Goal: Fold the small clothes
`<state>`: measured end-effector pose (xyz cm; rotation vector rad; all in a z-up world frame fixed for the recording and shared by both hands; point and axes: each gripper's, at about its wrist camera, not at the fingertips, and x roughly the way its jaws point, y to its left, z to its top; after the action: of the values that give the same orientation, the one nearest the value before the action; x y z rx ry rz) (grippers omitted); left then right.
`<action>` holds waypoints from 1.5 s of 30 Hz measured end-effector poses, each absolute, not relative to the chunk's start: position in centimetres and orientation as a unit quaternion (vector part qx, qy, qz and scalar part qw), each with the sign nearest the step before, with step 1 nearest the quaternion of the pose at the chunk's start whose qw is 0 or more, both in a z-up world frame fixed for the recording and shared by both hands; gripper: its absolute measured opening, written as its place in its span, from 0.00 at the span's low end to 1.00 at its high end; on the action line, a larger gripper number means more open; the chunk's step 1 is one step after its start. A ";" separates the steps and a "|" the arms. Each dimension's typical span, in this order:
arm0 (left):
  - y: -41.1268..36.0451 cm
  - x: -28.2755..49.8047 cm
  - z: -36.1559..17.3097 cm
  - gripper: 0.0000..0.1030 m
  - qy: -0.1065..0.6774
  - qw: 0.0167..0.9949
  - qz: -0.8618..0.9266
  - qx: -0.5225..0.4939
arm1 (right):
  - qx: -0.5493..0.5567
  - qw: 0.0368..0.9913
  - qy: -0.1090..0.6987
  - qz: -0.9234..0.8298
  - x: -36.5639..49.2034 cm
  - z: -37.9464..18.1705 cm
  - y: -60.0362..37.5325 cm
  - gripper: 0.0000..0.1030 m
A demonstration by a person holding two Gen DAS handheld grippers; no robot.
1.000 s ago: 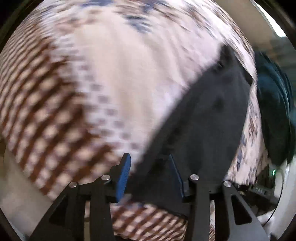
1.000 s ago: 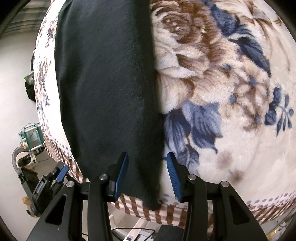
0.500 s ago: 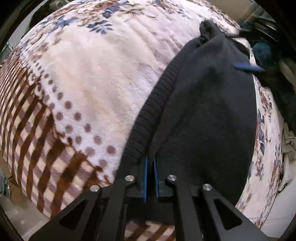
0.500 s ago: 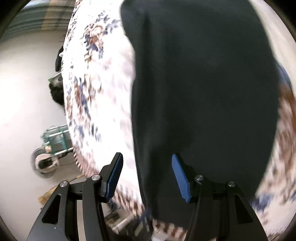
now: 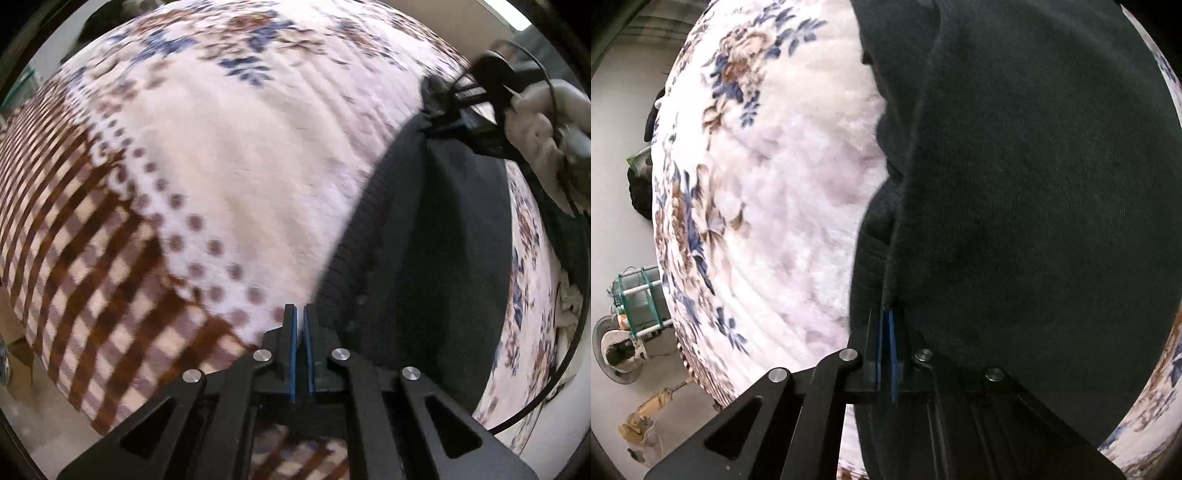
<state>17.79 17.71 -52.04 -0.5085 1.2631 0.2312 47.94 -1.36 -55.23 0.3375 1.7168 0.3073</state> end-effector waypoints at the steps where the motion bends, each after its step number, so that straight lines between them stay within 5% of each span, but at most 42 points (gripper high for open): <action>1: 18.3 17.8 -52.3 0.03 0.581 0.766 0.099 -0.255 | 0.147 0.630 0.750 0.134 48.1 -55.3 -1.1 0.03; 6: 19.9 16.5 -50.6 0.06 0.553 0.766 0.072 -0.321 | 0.158 0.629 0.748 0.137 48.6 -55.3 -1.1 0.03; 8: 19.3 16.6 -50.5 0.29 0.551 0.760 0.030 -0.342 | 0.156 0.626 0.752 0.140 48.6 -55.7 -1.6 0.03; 10: 17.9 17.1 -51.1 0.40 0.567 0.751 0.006 -0.337 | 0.159 0.619 0.755 0.144 48.7 -56.0 -1.9 0.03; 19: 14.8 19.4 -54.3 0.37 0.613 0.741 -0.008 -0.274 | 0.183 0.603 0.762 0.148 48.8 -55.7 -4.4 0.03; 20: 14.5 19.4 -54.3 0.12 0.612 0.748 -0.007 -0.258 | 0.184 0.603 0.762 0.148 48.8 -55.7 -4.5 0.03; 21: 14.2 19.4 -54.3 0.03 0.616 0.750 -0.004 -0.240 | 0.186 0.602 0.762 0.147 48.8 -55.7 -4.5 0.03; 41: 19.5 18.2 -55.6 0.10 0.623 0.721 0.025 -0.303 | 0.068 0.610 0.768 0.186 49.1 -56.2 2.7 0.07; 42: 20.0 17.9 -55.5 0.10 0.621 0.716 0.026 -0.318 | 0.077 0.599 0.770 0.205 49.2 -56.0 2.8 0.10; 44: 21.0 16.9 -54.4 0.19 0.612 0.718 0.042 -0.329 | 0.116 0.579 0.767 0.250 49.2 -54.9 2.6 0.39; 45: 21.3 16.6 -53.8 0.23 0.610 0.720 0.051 -0.328 | 0.133 0.581 0.759 0.262 49.1 -54.1 2.0 0.73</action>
<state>16.60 21.32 -53.84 -0.7245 1.3485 0.1125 49.13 1.97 -54.09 0.3112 1.7742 0.6124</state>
